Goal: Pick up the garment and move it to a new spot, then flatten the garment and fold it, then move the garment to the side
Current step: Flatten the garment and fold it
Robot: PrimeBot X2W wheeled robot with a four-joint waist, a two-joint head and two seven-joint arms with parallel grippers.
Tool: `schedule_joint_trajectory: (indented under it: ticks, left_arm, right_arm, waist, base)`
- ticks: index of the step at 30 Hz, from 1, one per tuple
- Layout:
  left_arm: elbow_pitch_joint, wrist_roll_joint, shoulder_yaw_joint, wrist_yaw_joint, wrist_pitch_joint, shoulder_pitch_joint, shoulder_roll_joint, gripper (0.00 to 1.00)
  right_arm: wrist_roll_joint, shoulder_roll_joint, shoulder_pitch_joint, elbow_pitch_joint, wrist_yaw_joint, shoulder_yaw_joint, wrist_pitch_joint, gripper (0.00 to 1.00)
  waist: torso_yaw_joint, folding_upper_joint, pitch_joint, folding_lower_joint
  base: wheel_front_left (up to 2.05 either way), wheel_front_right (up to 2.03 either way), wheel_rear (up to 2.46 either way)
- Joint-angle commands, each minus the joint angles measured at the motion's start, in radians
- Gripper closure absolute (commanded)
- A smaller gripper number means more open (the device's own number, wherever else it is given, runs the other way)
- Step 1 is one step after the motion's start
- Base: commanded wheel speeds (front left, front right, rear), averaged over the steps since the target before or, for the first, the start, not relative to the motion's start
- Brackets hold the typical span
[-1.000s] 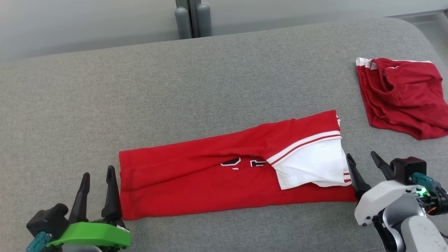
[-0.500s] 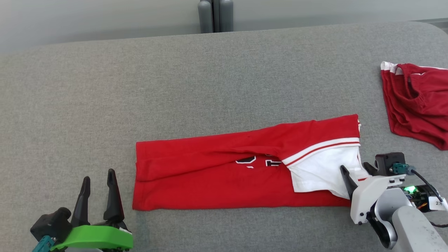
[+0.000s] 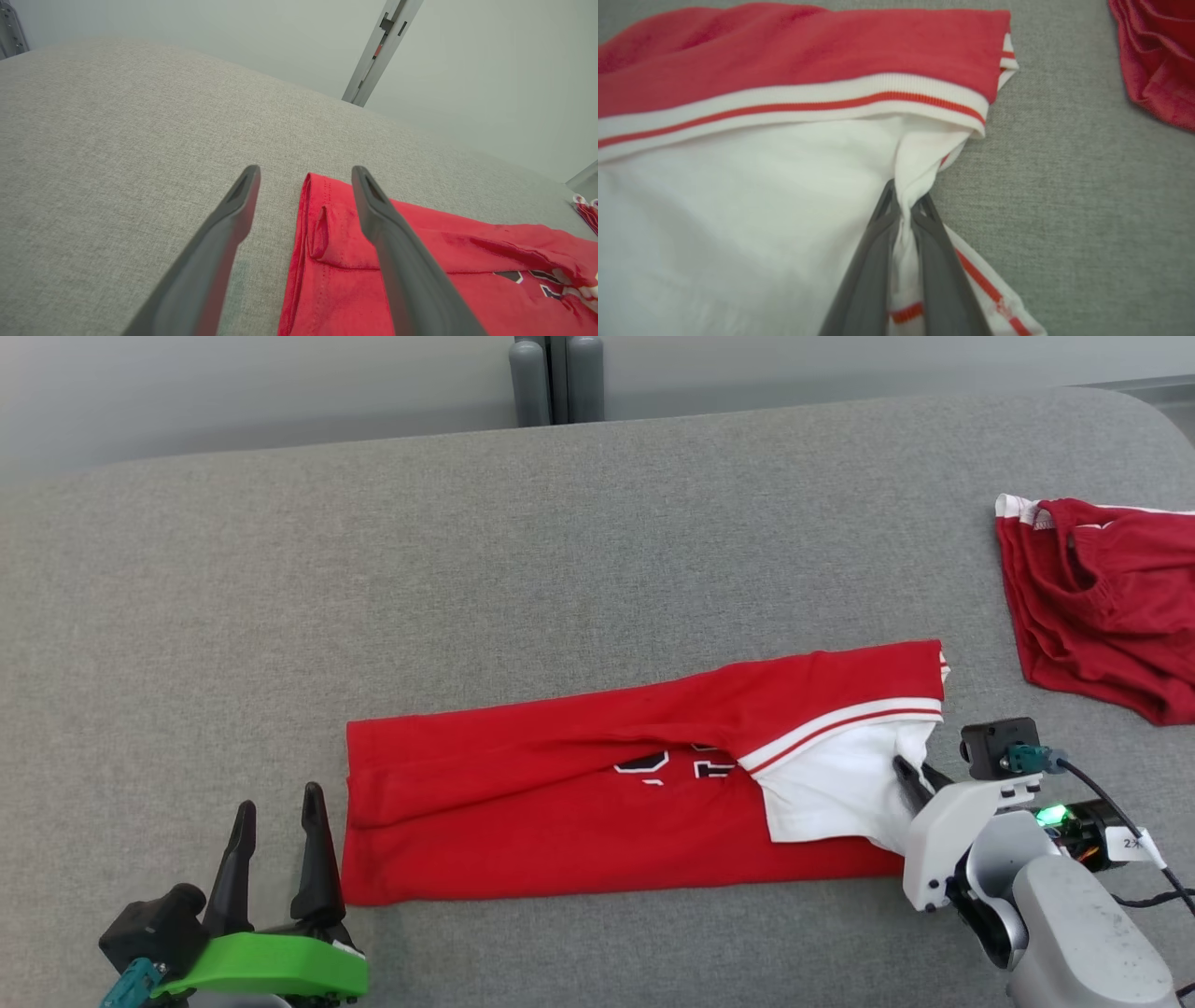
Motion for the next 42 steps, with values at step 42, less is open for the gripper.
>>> schedule_joint_trajectory:
  ticks: [42]
  left_arm:
    - [0.049, 0.030, -0.041, -0.036, -0.003, -0.057, -0.034, 0.00]
  right_arm:
    - [0.136, 0.111, -0.070, -0.198, -0.002, 0.304, -0.049, 1.00]
  waist:
    - [0.051, 0.0000, -0.020, 0.0000]
  base:
    - [0.00, 0.00, 0.00]
